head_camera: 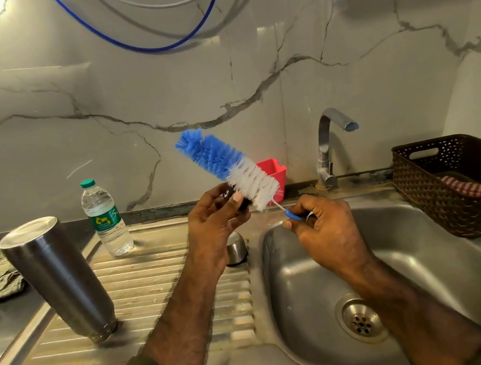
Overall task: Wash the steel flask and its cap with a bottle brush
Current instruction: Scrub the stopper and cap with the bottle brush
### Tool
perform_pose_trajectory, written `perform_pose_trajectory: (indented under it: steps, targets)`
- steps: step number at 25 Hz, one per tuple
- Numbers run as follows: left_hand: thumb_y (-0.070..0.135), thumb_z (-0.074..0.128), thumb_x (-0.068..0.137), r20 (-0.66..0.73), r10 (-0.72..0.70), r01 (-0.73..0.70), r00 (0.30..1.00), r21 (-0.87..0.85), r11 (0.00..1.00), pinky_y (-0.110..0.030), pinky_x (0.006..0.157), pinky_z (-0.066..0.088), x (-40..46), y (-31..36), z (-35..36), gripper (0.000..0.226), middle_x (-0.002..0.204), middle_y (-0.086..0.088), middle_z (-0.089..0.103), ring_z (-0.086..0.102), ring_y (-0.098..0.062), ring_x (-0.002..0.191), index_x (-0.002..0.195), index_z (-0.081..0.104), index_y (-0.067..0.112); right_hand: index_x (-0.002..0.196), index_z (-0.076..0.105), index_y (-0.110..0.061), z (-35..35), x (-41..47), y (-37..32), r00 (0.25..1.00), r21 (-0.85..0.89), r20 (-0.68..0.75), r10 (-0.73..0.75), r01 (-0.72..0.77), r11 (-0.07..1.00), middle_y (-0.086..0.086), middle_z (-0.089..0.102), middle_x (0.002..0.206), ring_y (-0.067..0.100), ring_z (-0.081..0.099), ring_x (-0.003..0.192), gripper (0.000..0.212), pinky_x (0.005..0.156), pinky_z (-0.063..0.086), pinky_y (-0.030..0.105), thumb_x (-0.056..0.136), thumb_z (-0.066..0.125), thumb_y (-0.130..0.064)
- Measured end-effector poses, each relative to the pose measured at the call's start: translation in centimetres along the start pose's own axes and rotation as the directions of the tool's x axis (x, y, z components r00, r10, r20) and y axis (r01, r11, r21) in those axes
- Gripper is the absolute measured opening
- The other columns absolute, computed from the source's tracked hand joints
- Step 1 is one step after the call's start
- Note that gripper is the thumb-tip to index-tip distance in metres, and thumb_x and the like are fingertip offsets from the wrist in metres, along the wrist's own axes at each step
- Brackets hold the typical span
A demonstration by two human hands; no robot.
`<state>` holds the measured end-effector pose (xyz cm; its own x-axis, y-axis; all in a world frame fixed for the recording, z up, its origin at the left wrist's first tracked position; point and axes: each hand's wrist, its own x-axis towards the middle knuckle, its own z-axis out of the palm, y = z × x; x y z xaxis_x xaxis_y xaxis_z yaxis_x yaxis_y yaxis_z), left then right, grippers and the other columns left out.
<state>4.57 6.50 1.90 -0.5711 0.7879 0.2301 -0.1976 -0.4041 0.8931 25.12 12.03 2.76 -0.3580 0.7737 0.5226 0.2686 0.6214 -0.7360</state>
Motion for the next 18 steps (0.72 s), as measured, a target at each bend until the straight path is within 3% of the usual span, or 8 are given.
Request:
perform_pose_trajectory:
  steps: [2,4,7,9,11,13,15,18]
  targets:
    - [0.009,0.085,0.086,0.027,0.095,-0.098,0.995,0.105,0.990,-0.045,0.090,0.063,0.2,-0.2,-0.4,0.048,0.120,-0.022,0.076,0.076,-0.035,0.109,0.131,0.069,0.006,0.086,0.077,-0.021,-0.4,0.1,0.1,1.000,0.000,0.013,0.003,-0.003,1.000,-0.014,0.070,0.076,0.003,0.065,0.074,0.013,0.064,0.052,0.013,0.083,0.084,-0.012]
    - [0.002,0.076,0.095,-0.044,0.116,-0.116,0.992,0.010,0.993,-0.045,0.092,0.063,0.3,0.1,-0.7,0.040,0.122,-0.022,0.074,0.076,-0.036,0.110,0.134,0.065,0.001,0.083,0.076,-0.026,-0.8,0.1,0.0,0.997,-0.022,0.074,0.029,-0.028,0.999,-0.014,0.070,0.077,0.001,0.065,0.074,0.016,0.066,0.051,0.012,0.082,0.086,-0.014]
    - [0.003,0.067,0.101,-0.112,0.038,-0.053,0.993,-0.133,0.990,-0.038,0.081,0.065,0.4,0.6,-1.1,0.028,0.110,-0.019,0.075,0.076,-0.031,0.097,0.127,0.066,-0.003,0.081,0.073,-0.030,-1.1,-0.1,0.1,0.988,-0.064,0.136,0.074,-0.066,0.996,-0.016,0.070,0.080,0.001,0.067,0.076,0.020,0.069,0.053,0.014,0.081,0.088,-0.017]
    - [0.004,0.070,0.099,-0.047,0.081,-0.080,0.996,0.032,0.996,-0.035,0.078,0.064,0.1,0.3,-0.7,0.024,0.107,-0.016,0.076,0.075,-0.028,0.093,0.123,0.070,0.004,0.081,0.074,-0.028,-1.0,0.0,0.1,0.991,-0.046,0.109,0.074,-0.070,0.997,-0.014,0.070,0.078,0.003,0.066,0.074,0.018,0.066,0.053,0.015,0.081,0.087,-0.016]
    - [0.001,0.080,0.091,0.085,0.159,-0.177,0.984,0.286,0.942,-0.034,0.082,0.063,-0.4,-0.3,0.0,0.035,0.109,-0.012,0.079,0.076,-0.027,0.096,0.122,0.072,0.015,0.081,0.075,-0.023,-1.1,0.3,0.1,0.997,-0.029,0.044,0.060,-0.059,0.998,-0.011,0.069,0.074,0.006,0.064,0.075,0.015,0.063,0.054,0.018,0.081,0.086,-0.013]
    - [0.000,0.085,0.086,0.129,0.195,-0.231,0.972,0.410,0.882,-0.033,0.086,0.063,-0.3,-0.7,0.3,0.046,0.112,-0.009,0.079,0.076,-0.029,0.102,0.123,0.071,0.022,0.081,0.075,-0.020,-1.3,0.6,0.2,0.998,-0.024,0.014,0.063,-0.062,0.998,-0.010,0.068,0.074,0.005,0.062,0.080,0.014,0.067,0.055,0.017,0.081,0.086,-0.012]
    - [0.003,0.083,0.089,0.033,0.244,-0.240,0.969,0.345,0.907,-0.037,0.088,0.063,-0.1,-0.4,0.1,0.042,0.114,-0.013,0.078,0.077,-0.032,0.102,0.128,0.069,0.014,0.080,0.075,-0.020,-1.4,0.4,0.1,0.996,-0.027,0.041,0.075,-0.074,0.997,-0.011,0.068,0.074,0.000,0.063,0.080,0.015,0.065,0.052,0.012,0.080,0.087,-0.012]
    - [0.002,0.070,0.100,-0.156,0.155,-0.147,0.976,0.058,0.987,-0.043,0.088,0.065,0.6,0.4,-1.0,0.034,0.115,-0.022,0.075,0.078,-0.031,0.098,0.133,0.065,-0.003,0.079,0.073,-0.026,-1.3,0.0,0.0,0.982,-0.061,0.140,0.127,-0.119,0.991,-0.013,0.069,0.077,-0.003,0.064,0.077,0.019,0.059,0.048,0.008,0.080,0.088,-0.014]
